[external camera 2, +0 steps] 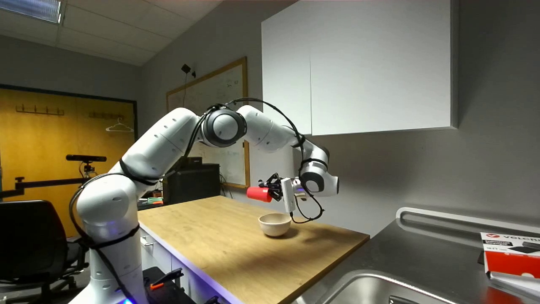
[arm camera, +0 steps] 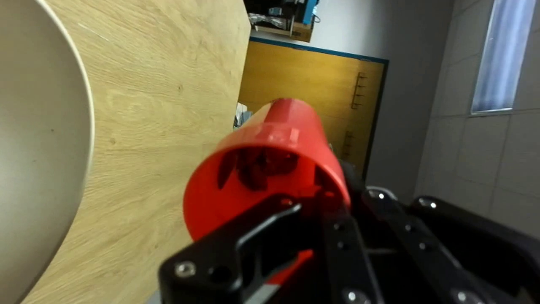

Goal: Pour some contents from the orange cup into the bowl

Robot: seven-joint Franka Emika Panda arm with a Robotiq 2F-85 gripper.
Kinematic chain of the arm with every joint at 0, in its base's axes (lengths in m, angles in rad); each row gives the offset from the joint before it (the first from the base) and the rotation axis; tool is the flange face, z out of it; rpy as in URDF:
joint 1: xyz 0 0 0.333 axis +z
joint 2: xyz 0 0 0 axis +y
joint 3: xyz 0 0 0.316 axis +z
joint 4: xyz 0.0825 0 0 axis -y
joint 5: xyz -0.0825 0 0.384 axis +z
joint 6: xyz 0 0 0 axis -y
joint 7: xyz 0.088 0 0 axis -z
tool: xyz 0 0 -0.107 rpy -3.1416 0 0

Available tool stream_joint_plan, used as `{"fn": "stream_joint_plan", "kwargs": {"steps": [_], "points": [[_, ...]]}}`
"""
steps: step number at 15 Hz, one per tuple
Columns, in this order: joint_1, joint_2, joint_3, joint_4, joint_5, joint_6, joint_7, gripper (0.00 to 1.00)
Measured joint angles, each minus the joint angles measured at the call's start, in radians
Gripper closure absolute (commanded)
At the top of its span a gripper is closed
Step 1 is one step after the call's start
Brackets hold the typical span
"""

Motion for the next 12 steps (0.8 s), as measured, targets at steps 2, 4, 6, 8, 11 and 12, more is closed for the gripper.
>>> {"fn": "stream_joint_plan", "kwargs": {"steps": [2, 4, 6, 8, 11, 12], "points": [[-0.009, 0.038, -0.003, 0.026, 0.047, -0.034, 0.027, 0.96], [-0.018, 0.077, -0.006, 0.052, 0.094, -0.068, 0.063, 0.96], [-0.027, 0.114, -0.008, 0.079, 0.139, -0.103, 0.106, 0.96], [-0.034, 0.149, -0.008, 0.106, 0.178, -0.134, 0.152, 0.96], [-0.037, 0.191, -0.008, 0.145, 0.226, -0.171, 0.218, 0.96], [-0.037, 0.202, -0.008, 0.158, 0.240, -0.182, 0.238, 0.96]]}}
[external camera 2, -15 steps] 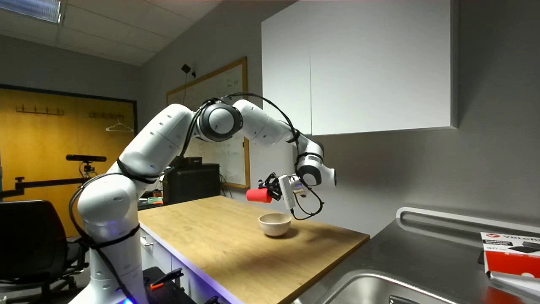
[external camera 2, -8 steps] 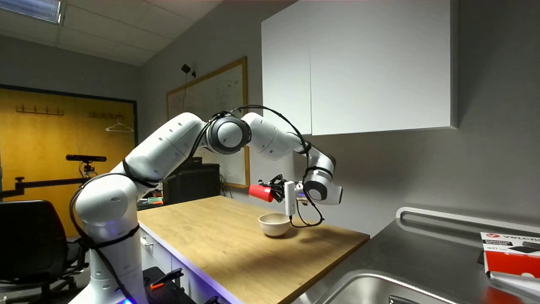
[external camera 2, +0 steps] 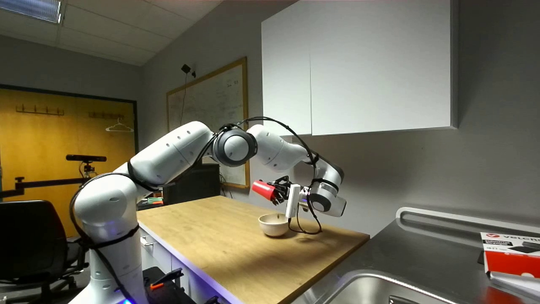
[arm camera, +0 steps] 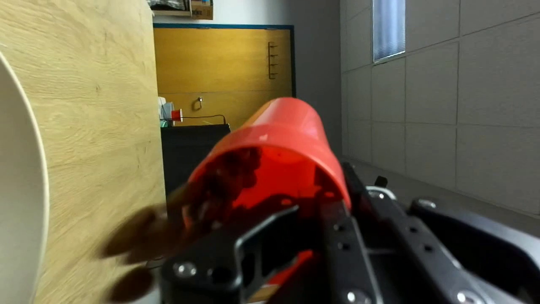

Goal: Pour some contents from the orange cup into the bowl

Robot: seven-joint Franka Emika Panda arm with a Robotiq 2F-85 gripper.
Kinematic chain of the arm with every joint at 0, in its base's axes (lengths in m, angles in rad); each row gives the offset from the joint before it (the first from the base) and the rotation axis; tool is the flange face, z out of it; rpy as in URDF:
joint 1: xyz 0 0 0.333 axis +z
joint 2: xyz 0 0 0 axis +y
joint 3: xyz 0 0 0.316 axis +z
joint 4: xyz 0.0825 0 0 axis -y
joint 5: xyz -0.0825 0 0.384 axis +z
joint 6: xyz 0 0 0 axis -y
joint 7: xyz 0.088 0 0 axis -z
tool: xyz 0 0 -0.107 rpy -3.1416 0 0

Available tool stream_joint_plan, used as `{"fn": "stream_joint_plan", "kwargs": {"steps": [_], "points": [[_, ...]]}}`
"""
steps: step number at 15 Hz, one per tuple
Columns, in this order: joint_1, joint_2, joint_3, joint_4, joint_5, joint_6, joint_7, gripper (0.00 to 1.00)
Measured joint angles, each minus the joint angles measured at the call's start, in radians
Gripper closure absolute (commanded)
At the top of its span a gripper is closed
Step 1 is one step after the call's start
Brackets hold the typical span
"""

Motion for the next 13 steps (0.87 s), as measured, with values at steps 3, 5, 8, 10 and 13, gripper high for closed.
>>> {"fn": "stream_joint_plan", "kwargs": {"steps": [3, 5, 8, 10, 13], "points": [[0.000, 0.031, 0.000, 0.037, 0.031, -0.036, 0.063, 0.96], [0.000, 0.049, 0.000, 0.061, 0.046, -0.062, 0.105, 0.96], [0.000, 0.074, 0.000, 0.096, 0.061, -0.095, 0.153, 0.96], [0.000, 0.089, 0.000, 0.115, 0.070, -0.110, 0.176, 0.96], [0.000, 0.107, 0.000, 0.141, 0.077, -0.120, 0.203, 0.97]]}}
